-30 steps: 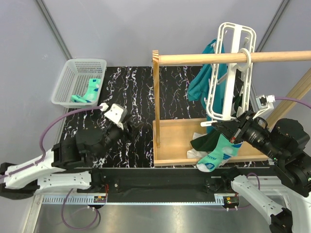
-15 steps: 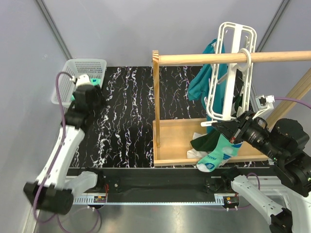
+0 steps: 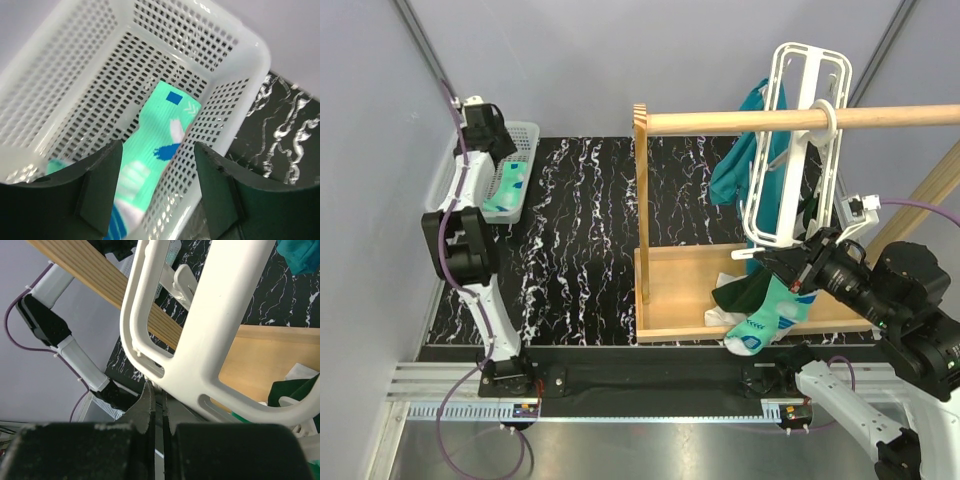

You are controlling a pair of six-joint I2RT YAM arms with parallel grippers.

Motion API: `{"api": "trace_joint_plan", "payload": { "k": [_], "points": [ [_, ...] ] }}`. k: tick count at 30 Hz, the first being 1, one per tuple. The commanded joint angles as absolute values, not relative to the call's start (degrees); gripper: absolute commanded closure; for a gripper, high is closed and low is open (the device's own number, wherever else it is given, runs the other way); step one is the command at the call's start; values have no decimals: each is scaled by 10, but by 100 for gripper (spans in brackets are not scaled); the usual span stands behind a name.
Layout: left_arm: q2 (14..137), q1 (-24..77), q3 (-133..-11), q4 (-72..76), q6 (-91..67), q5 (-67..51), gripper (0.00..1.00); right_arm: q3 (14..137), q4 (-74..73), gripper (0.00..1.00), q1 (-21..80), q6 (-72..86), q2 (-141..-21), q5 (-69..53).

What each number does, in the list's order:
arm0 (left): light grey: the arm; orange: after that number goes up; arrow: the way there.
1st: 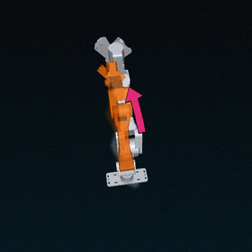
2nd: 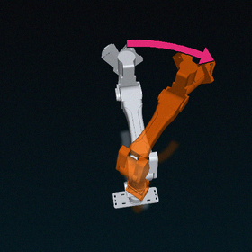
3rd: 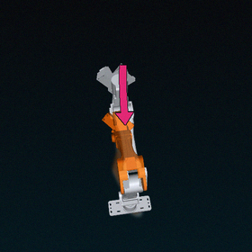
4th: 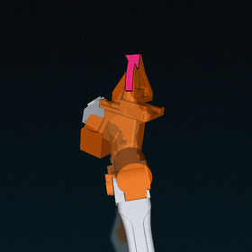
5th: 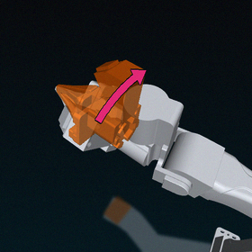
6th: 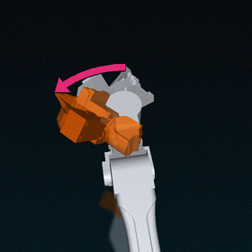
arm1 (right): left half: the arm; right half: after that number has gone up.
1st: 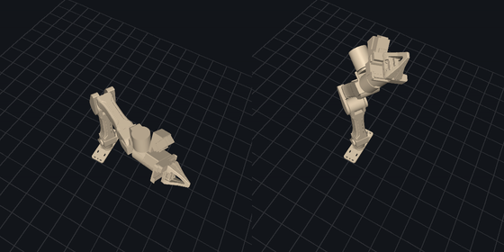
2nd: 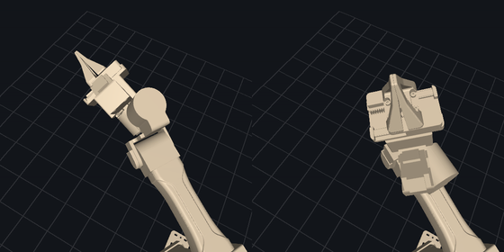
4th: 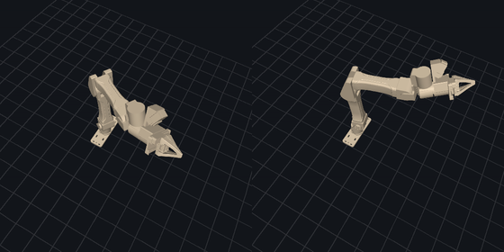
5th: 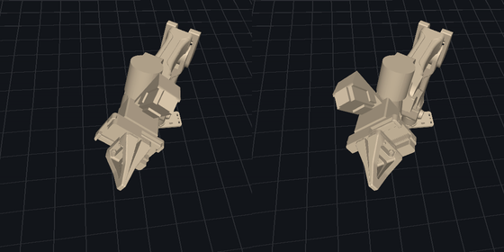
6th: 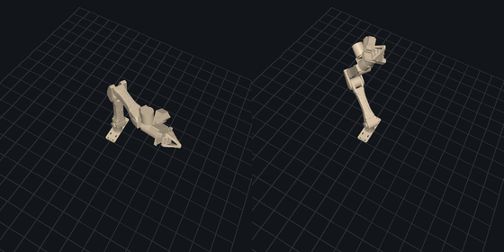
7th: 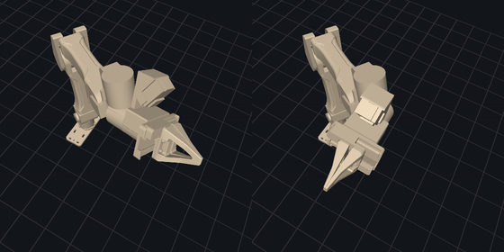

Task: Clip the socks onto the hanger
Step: Pick up the sock from the bin.

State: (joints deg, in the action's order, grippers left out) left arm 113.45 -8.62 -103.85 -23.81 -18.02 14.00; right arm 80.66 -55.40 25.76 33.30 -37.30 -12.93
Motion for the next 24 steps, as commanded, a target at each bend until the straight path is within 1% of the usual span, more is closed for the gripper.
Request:
{"api": "trace_joint_plan", "payload": {
  "k": [1, 4, 7, 8, 10, 12, 15, 16, 18, 20, 21, 23, 24],
  "points": [
    [1197, -82, -1084, -191, -106, 98, 36, 802, -530, 100, 258, 334, -389, -113],
    [1230, -83, -1114, -162, -82, 69, 36, 805, -536, 100, 258, 330, -398, -109],
    [1284, -83, -1184, -192, -56, 72, 36, 807, -541, 100, 258, 325, -406, -111],
    [1300, -83, -1191, -199, -46, 69, 36, 805, -539, 100, 258, 326, -406, -110],
    [1306, -83, -1189, -191, -28, 62, 31, 800, -534, 100, 258, 325, -405, -109],
    [1311, -83, -1181, -198, -13, 79, 31, 794, -531, 100, 258, 325, -404, -108],
    [1318, -90, -1168, -193, -34, 103, 30, 790, -529, 100, 258, 323, -403, -107],
    [1328, -93, -1179, -218, -42, 91, 30, 788, -529, 100, 258, 323, -403, -108],
    [1370, -95, -1240, -258, -49, 79, 30, 789, -529, 100, 258, 322, -403, -106],
    [1421, -95, -1337, -344, -47, 69, 32, 790, -529, 100, 258, 322, -405, -110],
    [1425, -95, -1350, -367, -43, 74, 32, 791, -529, 100, 258, 322, -405, -110],
    [1415, -98, -1325, -386, -65, 96, 31, 789, -532, 100, 258, 322, -402, -108],
    [1411, -109, -1301, -389, -74, 77, 31, 786, -530, 100, 257, 322, -402, -108]
  ]
}}
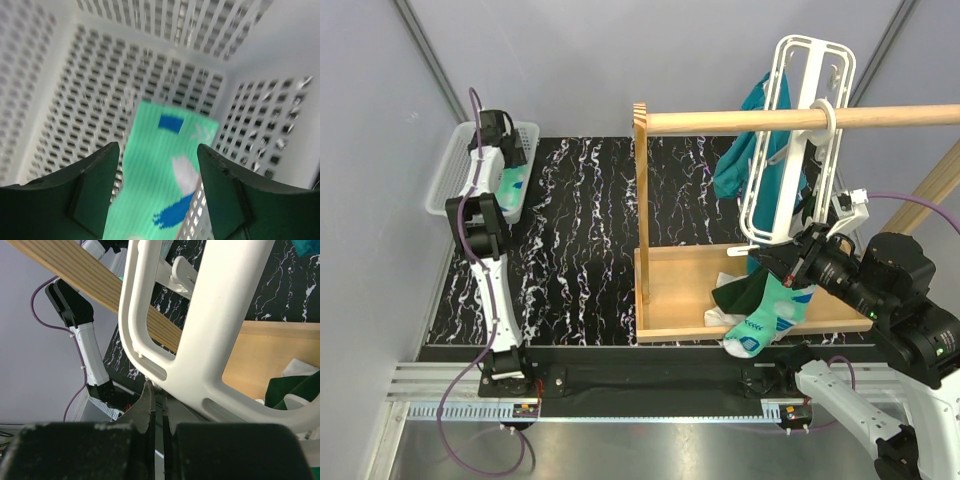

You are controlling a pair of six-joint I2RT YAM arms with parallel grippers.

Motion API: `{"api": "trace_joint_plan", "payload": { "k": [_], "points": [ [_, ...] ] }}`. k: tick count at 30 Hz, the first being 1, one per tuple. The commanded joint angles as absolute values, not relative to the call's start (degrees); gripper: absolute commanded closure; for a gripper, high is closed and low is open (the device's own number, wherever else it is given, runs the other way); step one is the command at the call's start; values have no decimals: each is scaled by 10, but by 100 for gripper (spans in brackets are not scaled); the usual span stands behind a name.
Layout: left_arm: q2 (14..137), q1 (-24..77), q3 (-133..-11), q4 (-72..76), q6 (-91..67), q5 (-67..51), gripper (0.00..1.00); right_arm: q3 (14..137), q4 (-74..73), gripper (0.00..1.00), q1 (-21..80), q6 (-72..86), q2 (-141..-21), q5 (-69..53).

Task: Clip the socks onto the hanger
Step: Pick up the sock from the bin, then clamp the sock onto the hanger.

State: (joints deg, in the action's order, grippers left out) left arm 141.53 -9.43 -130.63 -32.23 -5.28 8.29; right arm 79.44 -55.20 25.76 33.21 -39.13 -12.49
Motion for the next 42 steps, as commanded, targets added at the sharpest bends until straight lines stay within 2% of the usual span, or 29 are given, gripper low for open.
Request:
{"api": "trace_joint_plan", "payload": {
  "k": [1, 5, 9, 11, 12, 13, 14, 15, 18, 30, 36, 42],
  "points": [
    [1407, -113, -1291, -397, -95, 65, 31, 783, -529, 100, 258, 321, -397, -106],
    [1427, -121, -1281, -433, -116, 47, 33, 773, -523, 100, 258, 323, -396, -112],
    [1467, -118, -1332, -493, -119, 54, 45, 772, -525, 100, 258, 325, -396, -113],
    [1470, -122, -1340, -502, -121, 54, 59, 773, -526, 100, 258, 324, -392, -109],
    [1468, -124, -1339, -492, -123, 48, 69, 773, -527, 100, 258, 324, -391, -107],
    [1464, -125, -1337, -483, -123, 43, 80, 772, -528, 100, 258, 324, -391, -106],
    [1456, -126, -1312, -469, -125, 45, 98, 772, -528, 100, 258, 324, -392, -106],
    [1428, -126, -1295, -454, -127, 45, 100, 769, -526, 100, 258, 325, -391, -106],
    [1361, -127, -1242, -372, -136, 41, 100, 764, -521, 100, 258, 330, -393, -112],
    [1148, -125, -1231, -331, -249, -24, 100, 751, -497, 100, 258, 333, -398, -126],
    [1005, -124, -1108, -258, -285, -91, 100, 744, -487, 100, 258, 333, -401, -130],
    [812, -116, -901, -171, -309, -184, 100, 738, -476, 100, 258, 330, -406, -138]
  ]
}}
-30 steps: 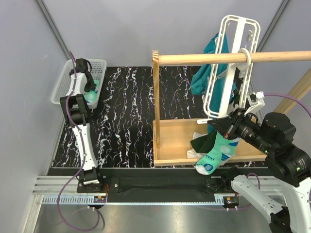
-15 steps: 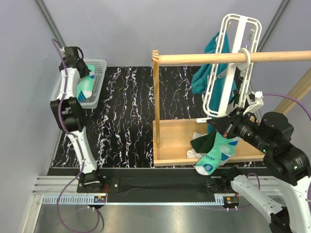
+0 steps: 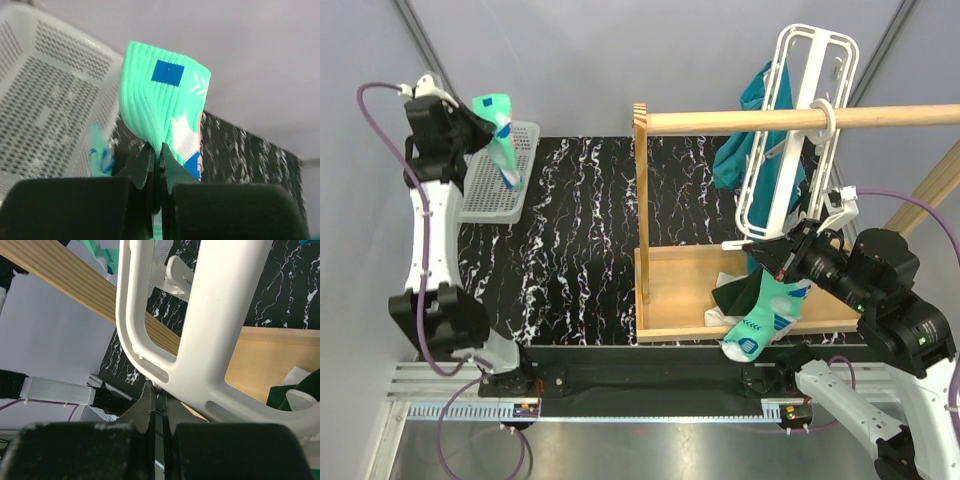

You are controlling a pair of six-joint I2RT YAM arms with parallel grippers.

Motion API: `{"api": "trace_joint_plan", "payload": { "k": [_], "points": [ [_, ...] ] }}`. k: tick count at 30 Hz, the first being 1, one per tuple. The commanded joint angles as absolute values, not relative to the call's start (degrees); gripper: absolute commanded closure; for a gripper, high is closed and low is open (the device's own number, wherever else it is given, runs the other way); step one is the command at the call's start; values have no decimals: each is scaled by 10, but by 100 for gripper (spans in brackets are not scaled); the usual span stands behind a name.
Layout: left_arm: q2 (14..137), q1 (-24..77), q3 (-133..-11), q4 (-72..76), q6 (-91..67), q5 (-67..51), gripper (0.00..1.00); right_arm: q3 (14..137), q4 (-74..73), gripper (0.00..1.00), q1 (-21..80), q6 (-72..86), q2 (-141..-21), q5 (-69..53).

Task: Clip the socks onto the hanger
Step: Clamp the sock onto the hanger.

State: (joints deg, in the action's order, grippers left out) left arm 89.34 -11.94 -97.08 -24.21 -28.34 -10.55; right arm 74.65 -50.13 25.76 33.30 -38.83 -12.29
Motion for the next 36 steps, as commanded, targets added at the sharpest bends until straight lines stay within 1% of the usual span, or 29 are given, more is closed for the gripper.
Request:
{"api": "trace_joint_plan", "payload": {
  "k": [1, 2, 3, 5, 6, 9, 10, 12, 13, 16, 20, 24, 26, 27, 29, 30, 31, 32, 33, 34, 36],
  "points": [
    [776, -114, -871, -156, -315, -207, 100, 739, -476, 100, 258, 330, -405, -140],
    [746, -110, -813, -143, -321, -214, 100, 739, -474, 100, 258, 330, -406, -141],
    [682, -106, -790, -135, -326, -221, 100, 739, -472, 100, 258, 330, -407, -144],
    [622, -86, -725, -142, -329, -241, 100, 740, -470, 100, 258, 330, -409, -148],
    [560, -79, -705, -148, -330, -249, 100, 740, -468, 100, 258, 330, -409, -150],
    [478, -48, -653, -175, -325, -292, 100, 741, -466, 100, 258, 330, -408, -161],
    [428, -35, -643, -178, -325, -321, 100, 742, -467, 100, 258, 331, -408, -162],
    [385, -26, -610, -181, -332, -351, 100, 742, -467, 100, 258, 332, -403, -168],
    [350, -17, -598, -174, -339, -388, 100, 742, -466, 100, 258, 333, -403, -170],
    [307, 14, -564, -168, -366, -438, 100, 745, -466, 100, 258, 334, -403, -176],
    [254, 72, -523, -136, -381, -448, 100, 753, -485, 100, 258, 325, -406, -183],
    [289, 117, -537, -164, -364, -469, 100, 768, -496, 100, 258, 322, -406, -180],
    [304, 171, -561, -191, -331, -441, 100, 772, -499, 100, 258, 323, -403, -179],
    [323, 221, -567, -194, -323, -428, 100, 773, -502, 100, 258, 323, -400, -178],
    [346, 283, -580, -197, -302, -376, 100, 773, -510, 100, 258, 323, -396, -174],
    [371, 354, -585, -197, -293, -354, 100, 773, -512, 100, 258, 323, -393, -174],
    [385, 392, -592, -200, -280, -301, 100, 772, -513, 100, 258, 323, -393, -174],
    [398, 427, -602, -209, -253, -276, 100, 772, -517, 100, 258, 325, -392, -177],
    [426, 487, -622, -216, -239, -253, 100, 771, -519, 100, 258, 326, -389, -178],
    [438, 511, -634, -227, -227, -216, 100, 772, -521, 100, 258, 326, -389, -179],
    [462, 558, -652, -226, -199, -191, 100, 775, -525, 100, 258, 325, -388, -185]
  ]
}}
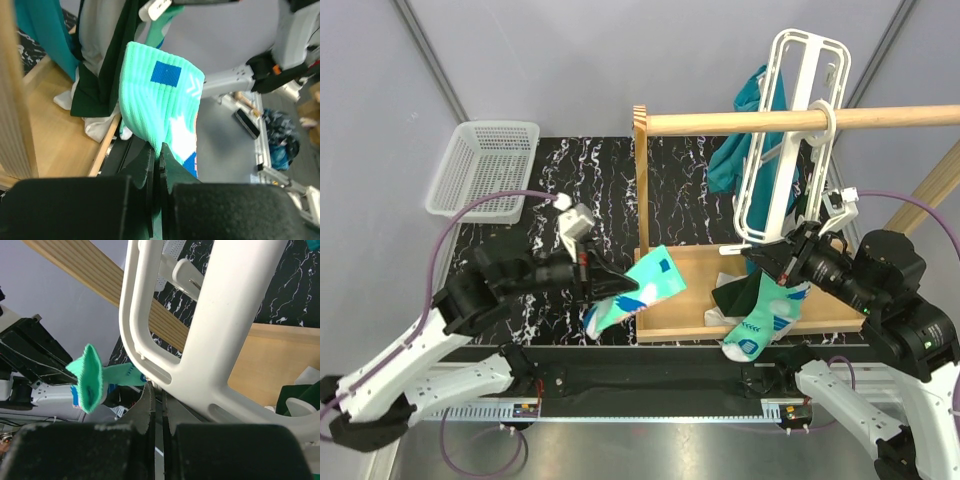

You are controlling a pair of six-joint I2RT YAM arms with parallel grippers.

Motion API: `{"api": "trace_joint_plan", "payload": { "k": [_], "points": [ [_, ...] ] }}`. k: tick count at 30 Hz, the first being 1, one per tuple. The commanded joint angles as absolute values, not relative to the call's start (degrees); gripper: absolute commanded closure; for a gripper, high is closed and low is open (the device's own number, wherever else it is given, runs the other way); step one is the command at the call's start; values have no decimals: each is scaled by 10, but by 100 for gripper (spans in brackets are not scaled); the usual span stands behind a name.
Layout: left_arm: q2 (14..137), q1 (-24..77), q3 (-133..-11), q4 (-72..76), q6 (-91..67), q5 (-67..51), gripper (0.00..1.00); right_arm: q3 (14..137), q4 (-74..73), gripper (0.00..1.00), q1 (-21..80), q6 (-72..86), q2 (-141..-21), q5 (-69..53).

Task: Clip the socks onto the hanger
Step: Clamp the sock onto the hanger.

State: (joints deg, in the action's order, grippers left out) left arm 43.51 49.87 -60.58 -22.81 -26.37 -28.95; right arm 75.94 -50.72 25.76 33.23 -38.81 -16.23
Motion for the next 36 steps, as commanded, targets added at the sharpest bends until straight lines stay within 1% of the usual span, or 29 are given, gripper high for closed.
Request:
{"api": "trace_joint_plan", "payload": {
  "k": [1, 4, 8, 12, 36],
  "points": [
    [481, 569, -656, -222, -193, -186, 100, 777, -526, 100, 258, 326, -388, -189],
    [510, 596, -670, -201, -170, -171, 100, 783, -529, 100, 258, 323, -385, -202],
    [558, 604, -697, -209, -138, -164, 100, 791, -528, 100, 258, 325, -381, -221],
    [579, 608, -711, -197, -126, -170, 100, 793, -529, 100, 258, 327, -380, -233],
    [655, 642, -778, -184, -106, -194, 100, 780, -528, 100, 258, 330, -374, -256]
  ]
}}
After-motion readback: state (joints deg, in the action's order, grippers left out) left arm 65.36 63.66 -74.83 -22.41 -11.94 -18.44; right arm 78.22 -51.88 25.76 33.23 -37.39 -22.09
